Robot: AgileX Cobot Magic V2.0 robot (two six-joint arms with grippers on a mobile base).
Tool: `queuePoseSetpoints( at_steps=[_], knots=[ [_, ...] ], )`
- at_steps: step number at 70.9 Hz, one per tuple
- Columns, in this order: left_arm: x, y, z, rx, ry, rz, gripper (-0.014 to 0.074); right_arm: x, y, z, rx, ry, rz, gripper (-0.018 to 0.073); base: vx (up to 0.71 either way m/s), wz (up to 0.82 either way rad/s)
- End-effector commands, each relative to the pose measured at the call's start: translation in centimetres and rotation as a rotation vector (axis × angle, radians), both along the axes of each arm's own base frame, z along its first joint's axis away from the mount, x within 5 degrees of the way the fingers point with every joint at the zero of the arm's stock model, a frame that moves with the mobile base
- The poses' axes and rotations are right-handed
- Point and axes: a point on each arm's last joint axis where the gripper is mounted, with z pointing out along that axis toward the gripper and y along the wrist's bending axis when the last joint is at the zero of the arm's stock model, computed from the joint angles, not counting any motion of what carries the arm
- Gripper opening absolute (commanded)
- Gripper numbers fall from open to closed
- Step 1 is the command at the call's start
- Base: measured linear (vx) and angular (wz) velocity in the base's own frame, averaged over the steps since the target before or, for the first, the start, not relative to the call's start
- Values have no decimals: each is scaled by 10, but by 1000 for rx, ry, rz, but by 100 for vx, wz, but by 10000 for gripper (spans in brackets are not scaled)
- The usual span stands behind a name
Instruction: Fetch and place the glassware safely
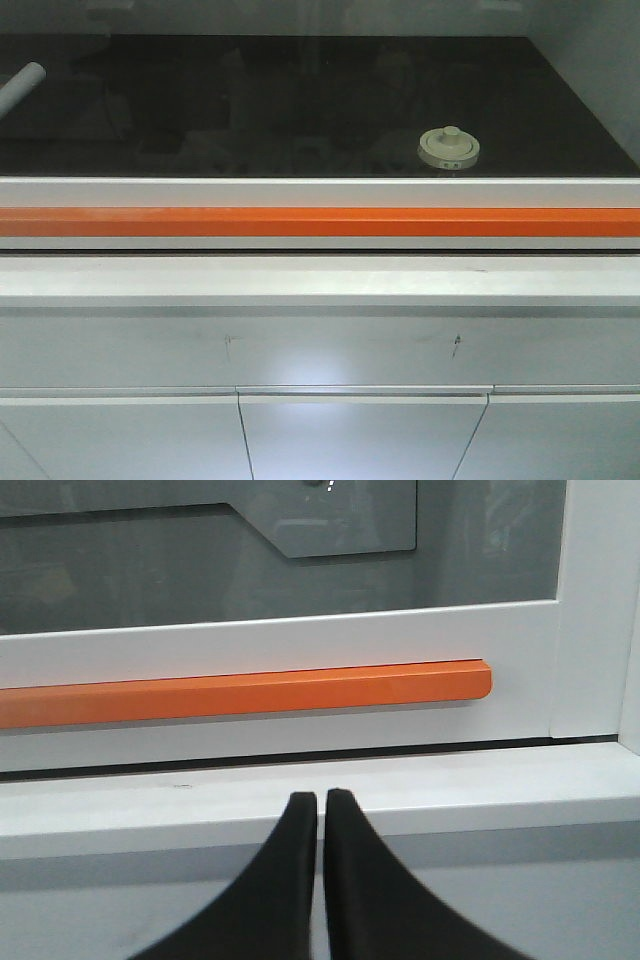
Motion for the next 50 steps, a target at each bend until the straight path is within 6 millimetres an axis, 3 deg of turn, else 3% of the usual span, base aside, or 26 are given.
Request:
queuePoseSetpoints(
  at_steps=[1,50],
  knots=[
    [0,1,-2,-21,-58,5,-7,0,0,1,-23,-65,-6,-1,0,0],
    [0,1,-2,-21,-58,5,-7,0,0,1,-23,-65,-6,-1,0,0]
  ],
)
